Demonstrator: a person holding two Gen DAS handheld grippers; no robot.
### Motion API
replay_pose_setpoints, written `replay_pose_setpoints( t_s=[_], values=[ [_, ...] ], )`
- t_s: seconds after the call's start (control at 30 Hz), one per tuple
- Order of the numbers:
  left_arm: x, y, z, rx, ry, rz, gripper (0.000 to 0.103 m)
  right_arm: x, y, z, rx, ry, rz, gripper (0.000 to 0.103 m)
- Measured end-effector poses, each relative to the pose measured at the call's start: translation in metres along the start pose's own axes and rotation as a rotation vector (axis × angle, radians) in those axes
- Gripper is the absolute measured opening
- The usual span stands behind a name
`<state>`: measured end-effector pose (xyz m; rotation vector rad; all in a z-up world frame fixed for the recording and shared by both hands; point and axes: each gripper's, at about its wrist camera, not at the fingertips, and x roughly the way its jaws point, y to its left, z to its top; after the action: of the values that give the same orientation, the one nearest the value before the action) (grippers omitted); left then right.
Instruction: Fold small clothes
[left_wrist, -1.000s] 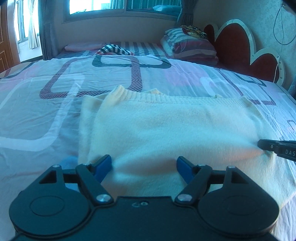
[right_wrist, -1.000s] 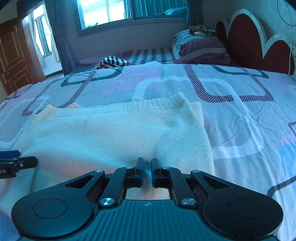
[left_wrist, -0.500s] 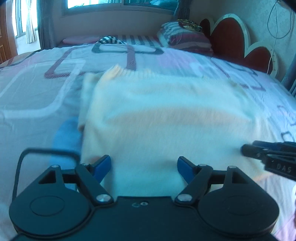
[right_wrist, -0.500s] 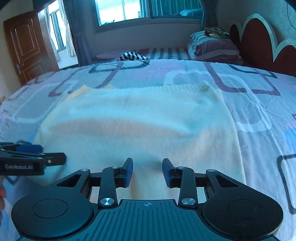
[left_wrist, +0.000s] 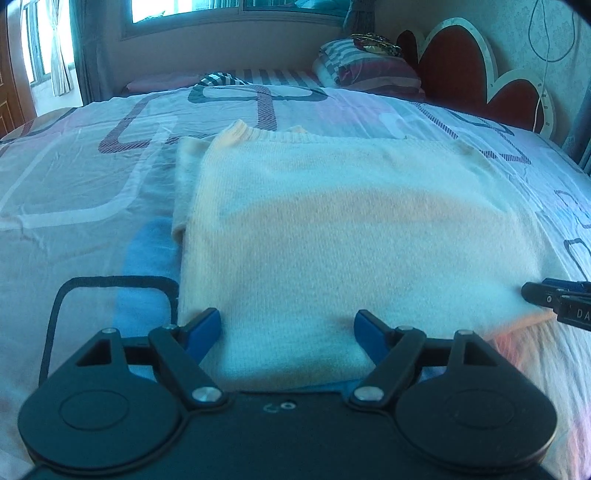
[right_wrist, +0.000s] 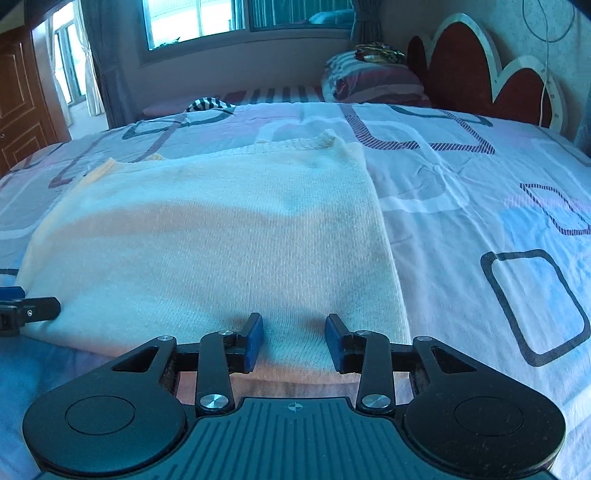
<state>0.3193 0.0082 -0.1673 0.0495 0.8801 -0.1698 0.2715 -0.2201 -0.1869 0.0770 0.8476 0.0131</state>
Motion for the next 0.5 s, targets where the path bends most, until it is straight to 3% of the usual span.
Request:
replay_pose_setpoints(
  t_s=[0.3, 0.5],
  values=[
    [0.004, -0.0077, 0.0014, 0.022, 0.013, 0.025, 0.085, 0.0042, 0.0038, 0.0034, -0.009, 0.021, -0.018, 0.039],
    [0.0046, -0.0073, 0.0048, 0.006, 0.031, 0.034, 0.086, 0.0046, 0.0003, 0.0033, -0.032, 0.024, 0.013, 0.04]
  ],
)
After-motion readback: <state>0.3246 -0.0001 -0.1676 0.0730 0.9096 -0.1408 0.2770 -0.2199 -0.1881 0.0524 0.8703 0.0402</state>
